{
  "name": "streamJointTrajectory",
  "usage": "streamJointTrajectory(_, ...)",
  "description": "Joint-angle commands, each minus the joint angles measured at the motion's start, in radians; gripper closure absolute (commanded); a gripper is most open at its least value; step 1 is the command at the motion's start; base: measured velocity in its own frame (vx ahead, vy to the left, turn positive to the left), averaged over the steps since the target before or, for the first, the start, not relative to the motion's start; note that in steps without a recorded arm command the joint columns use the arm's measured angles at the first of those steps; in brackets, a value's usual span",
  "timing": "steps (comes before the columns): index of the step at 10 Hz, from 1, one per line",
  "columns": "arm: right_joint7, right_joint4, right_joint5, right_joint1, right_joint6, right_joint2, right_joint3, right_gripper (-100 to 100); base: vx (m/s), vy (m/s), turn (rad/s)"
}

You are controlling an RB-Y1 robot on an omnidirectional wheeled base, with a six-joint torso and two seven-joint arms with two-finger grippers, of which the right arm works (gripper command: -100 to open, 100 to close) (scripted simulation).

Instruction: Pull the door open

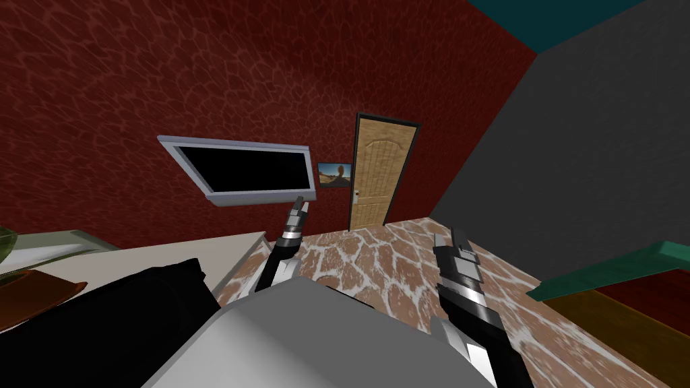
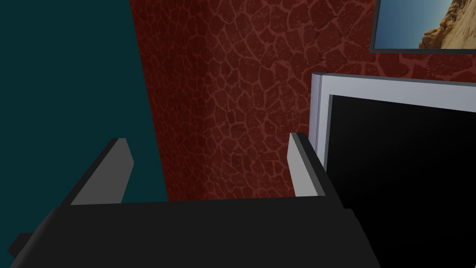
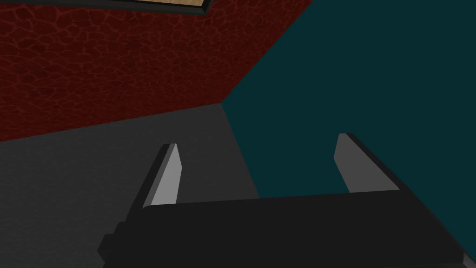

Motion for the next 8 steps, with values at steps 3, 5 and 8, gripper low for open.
streamJointTrajectory(3,0.03,0.07,0.065,-0.04,-0.01,-0.017,0.007,-100,0.113,0.023,-0.002)
streamJointTrajectory(5,0.05,0.115,0.107,-0.065,-0.016,-0.026,0.011,-100,0.168,0.032,-0.002)
streamJointTrajectory(8,0.073,0.17,0.158,-0.097,-0.024,-0.035,0.016,-100,0.14,0.029,-0.002)
